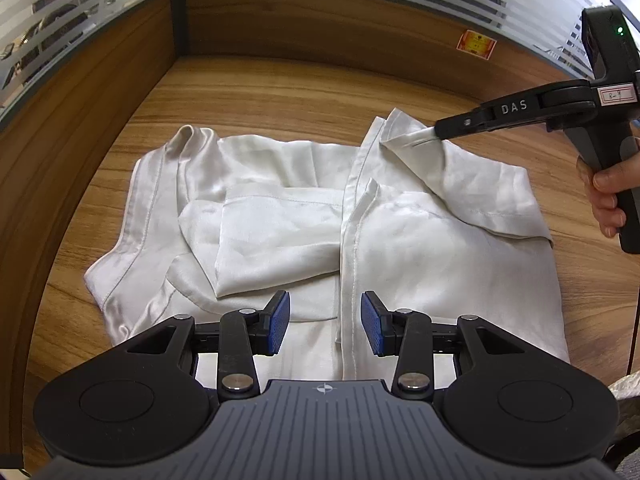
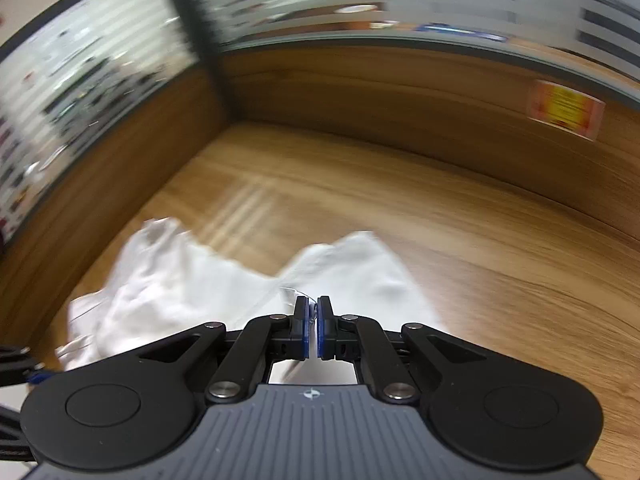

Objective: Fold clothes
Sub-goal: 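Fold the pinched front edge over with the right gripper while the left gripper hovers, then open the right gripper and move both grippers to the folded shirt's end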

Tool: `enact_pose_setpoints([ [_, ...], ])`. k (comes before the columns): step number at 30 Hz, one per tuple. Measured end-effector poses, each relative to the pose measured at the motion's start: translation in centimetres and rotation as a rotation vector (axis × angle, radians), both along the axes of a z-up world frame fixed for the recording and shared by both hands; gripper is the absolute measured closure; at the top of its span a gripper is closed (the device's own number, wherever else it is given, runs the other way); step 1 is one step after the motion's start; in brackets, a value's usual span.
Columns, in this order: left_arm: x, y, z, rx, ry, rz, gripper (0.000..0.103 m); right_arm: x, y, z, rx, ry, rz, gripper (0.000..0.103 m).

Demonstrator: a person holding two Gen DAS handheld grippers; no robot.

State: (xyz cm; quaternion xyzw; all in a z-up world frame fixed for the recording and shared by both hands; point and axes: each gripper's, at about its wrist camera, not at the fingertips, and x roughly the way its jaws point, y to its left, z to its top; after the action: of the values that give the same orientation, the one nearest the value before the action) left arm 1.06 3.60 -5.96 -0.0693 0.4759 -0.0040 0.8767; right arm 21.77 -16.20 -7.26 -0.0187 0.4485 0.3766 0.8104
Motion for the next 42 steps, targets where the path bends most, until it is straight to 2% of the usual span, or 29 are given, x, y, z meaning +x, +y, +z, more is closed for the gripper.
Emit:
enact_pose_setpoints([
  [5, -0.9, 0.6, -0.2, -0.027, 0.023, 0.022, 0.059, -2.1, 3.0, -0.3, -0.022, -0.001, 0.118, 0.100],
  [10, -1.4, 0.4, -1.3, -0.082, 0.073, -0.008, 0.058, -3.8, 5.4, -1.2, -0.056, 0.033, 0.220, 0.101],
  [12, -1.4, -0.1, -1.8, -0.087, 0.080, -0.023, 0.058, -4.6, 5.8, -1.4, -0.085, 0.029, 0.255, 0.096],
  [13, -1.3, -0.4, -2.1, -0.089, 0.083, -0.034, 0.058, -4.3, 5.5, -1.0, -0.087, 0.020, 0.249, 0.094],
  [15, -1.0, -0.9, -2.4, -0.105, 0.078, -0.044, 0.058, -3.7, 5.0, -0.4, -0.091, 0.003, 0.236, 0.077],
  [16, -0.9, -1.1, -2.5, -0.117, 0.074, -0.046, 0.058, -3.4, 4.7, 0.0, -0.093, -0.005, 0.230, 0.075],
  [21, -0.6, -1.9, -2.8, -0.131, 0.067, -0.026, 0.058, -1.6, 3.3, 1.2, -0.130, -0.042, 0.191, 0.074],
  [25, -0.9, -2.6, -2.0, -0.074, 0.054, 0.009, 0.058, -0.4, 1.4, 1.9, -0.180, -0.046, 0.176, 0.073],
  [28, -1.2, -3.8, -0.8, -0.006, 0.027, 0.022, 0.056, -0.3, 0.0, 2.2, -0.195, -0.059, 0.205, 0.072],
  [31, -1.6, -4.6, 0.4, -0.016, -0.016, 0.058, 0.049, -0.1, -1.3, 2.5, -0.210, -0.073, 0.234, 0.068],
  [35, -2.2, -6.6, 1.5, -0.017, -0.040, 0.078, 0.047, 0.0, -3.1, 2.9, -0.231, -0.091, 0.273, 0.061],
  [39, -2.9, -9.8, 1.9, -0.006, -0.042, 0.096, 0.044, 0.2, -4.9, 3.3, -0.251, -0.109, 0.313, 0.061],
  [42, -3.6, -13.1, 1.8, 0.002, -0.026, 0.129, 0.044, 0.2, -6.5, 3.3, -0.272, -0.147, 0.405, 0.060],
])
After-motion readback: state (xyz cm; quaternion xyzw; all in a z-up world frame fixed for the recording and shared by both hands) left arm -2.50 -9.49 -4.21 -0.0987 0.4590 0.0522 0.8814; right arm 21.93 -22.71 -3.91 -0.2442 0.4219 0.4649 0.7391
